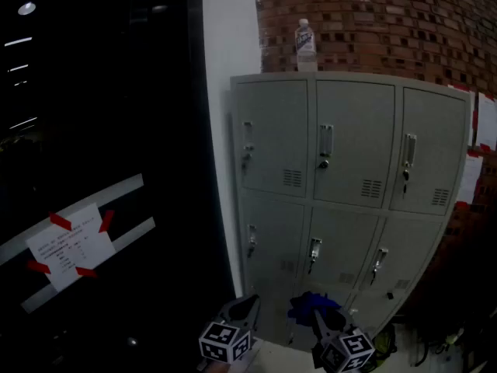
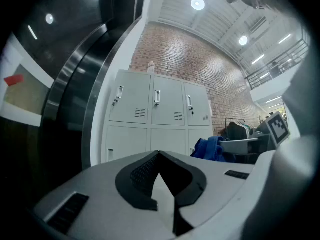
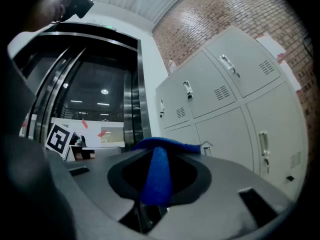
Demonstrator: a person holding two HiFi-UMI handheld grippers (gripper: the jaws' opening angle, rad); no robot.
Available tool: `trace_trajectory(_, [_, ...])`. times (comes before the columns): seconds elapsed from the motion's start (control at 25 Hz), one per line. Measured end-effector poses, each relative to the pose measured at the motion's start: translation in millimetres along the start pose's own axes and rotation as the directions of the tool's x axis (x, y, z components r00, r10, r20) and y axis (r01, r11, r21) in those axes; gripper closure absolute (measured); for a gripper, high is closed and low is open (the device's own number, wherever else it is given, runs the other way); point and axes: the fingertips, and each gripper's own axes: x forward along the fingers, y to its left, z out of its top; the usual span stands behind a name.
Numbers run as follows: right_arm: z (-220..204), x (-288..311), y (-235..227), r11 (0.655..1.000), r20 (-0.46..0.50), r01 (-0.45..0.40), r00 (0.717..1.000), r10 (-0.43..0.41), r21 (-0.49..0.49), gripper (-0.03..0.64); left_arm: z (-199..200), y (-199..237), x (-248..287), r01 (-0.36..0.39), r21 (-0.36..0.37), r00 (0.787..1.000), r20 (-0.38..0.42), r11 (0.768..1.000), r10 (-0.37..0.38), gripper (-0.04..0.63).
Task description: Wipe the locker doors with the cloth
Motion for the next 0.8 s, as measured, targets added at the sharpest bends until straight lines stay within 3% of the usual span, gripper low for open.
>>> trace_trajectory(0.16, [27, 119, -8, 0.999, 0.016, -0.005, 1.0, 0.006, -0.037, 0.518, 40, 76, 73, 0.04, 0.036, 0.999, 0.019, 0.999, -0.04, 0.597])
trace_trajectory(0.32, [40, 196, -20, 0.998, 0.024, 0.036, 0.999, -0.035, -0.043, 0.518, 65, 134, 137, 0.067, 0.049, 0.997, 0.046, 0.997, -0.069, 0.597])
trace_trajectory(0.56, [40, 236, -64, 0.994, -0.008, 0.107, 0.994, -0.107, -0.034, 0.518, 73, 145, 203, 0.134, 0.017, 0.989, 0.059, 0.991, -0.135, 0.597])
trace_trajectory(0.68, [55, 251, -63, 0.996, 0.002, 0.079, 0.997, -0.079, -0.037, 0.519, 80, 148, 206, 0.135, -0.001, 0.989, 0.065, 0.991, -0.135, 0.597])
trace_trajectory(0.8, [98, 291, -43, 0.997, 0.062, 0.01, 0.998, -0.005, -0.079, 0.52, 92, 165, 210, 0.095, 0.018, 0.992, 0.076, 0.995, -0.096, 0.597])
